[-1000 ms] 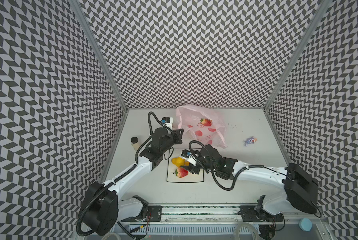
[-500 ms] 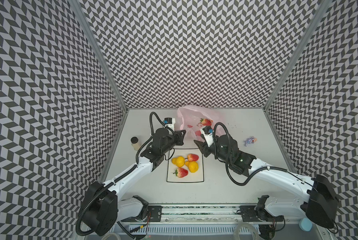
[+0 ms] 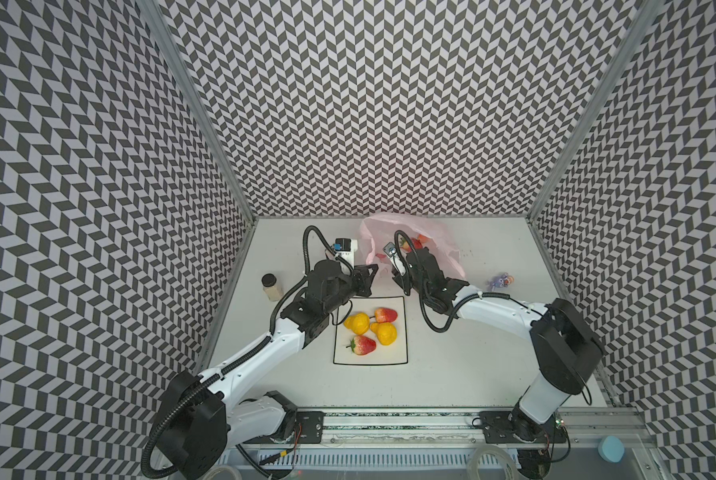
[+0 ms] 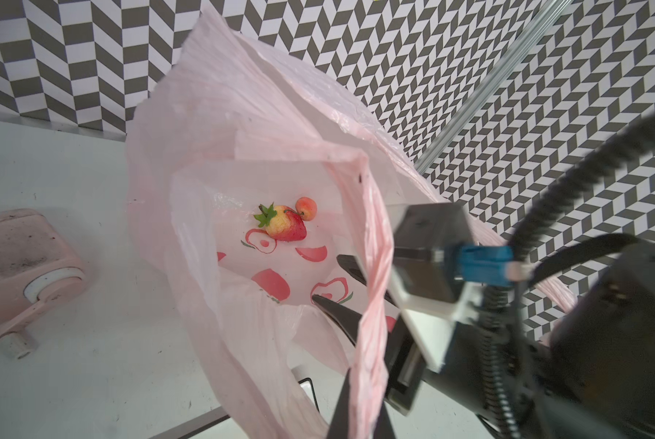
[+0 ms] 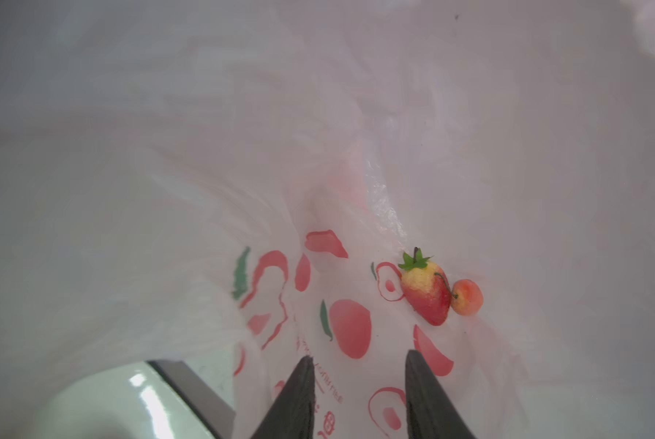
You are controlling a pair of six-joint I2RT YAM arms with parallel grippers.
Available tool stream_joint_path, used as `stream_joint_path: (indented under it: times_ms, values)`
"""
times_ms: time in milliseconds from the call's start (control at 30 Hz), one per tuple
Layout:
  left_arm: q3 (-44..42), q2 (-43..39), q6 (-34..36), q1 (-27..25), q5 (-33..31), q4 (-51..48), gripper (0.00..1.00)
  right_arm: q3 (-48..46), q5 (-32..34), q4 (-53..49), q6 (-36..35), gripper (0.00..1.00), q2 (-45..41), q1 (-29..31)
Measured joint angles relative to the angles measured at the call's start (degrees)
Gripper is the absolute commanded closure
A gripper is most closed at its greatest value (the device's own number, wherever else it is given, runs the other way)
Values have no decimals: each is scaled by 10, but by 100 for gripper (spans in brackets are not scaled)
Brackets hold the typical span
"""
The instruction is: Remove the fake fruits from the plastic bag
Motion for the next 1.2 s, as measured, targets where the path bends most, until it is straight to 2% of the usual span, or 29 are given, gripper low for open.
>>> stream_joint_path:
  times_ms: [200,367,467,933,1200]
  values:
    - [0,0,11,-7,0,-16,100,54,42,8,-97,60,91,-16]
    - [2,-2,28,-13,1,-38,100,108,56,11,-139,43,158,-35]
    - [12,-5,38,-15,5,-50,100,141,66,11,-151,37,193,-45]
    - [59,-9,83,-26,57,-91,100,293,110,2,-176,35,348,-84]
    - [65,-16,90,-31,74,-115,100,360,138,-5,-185,37,398,-99]
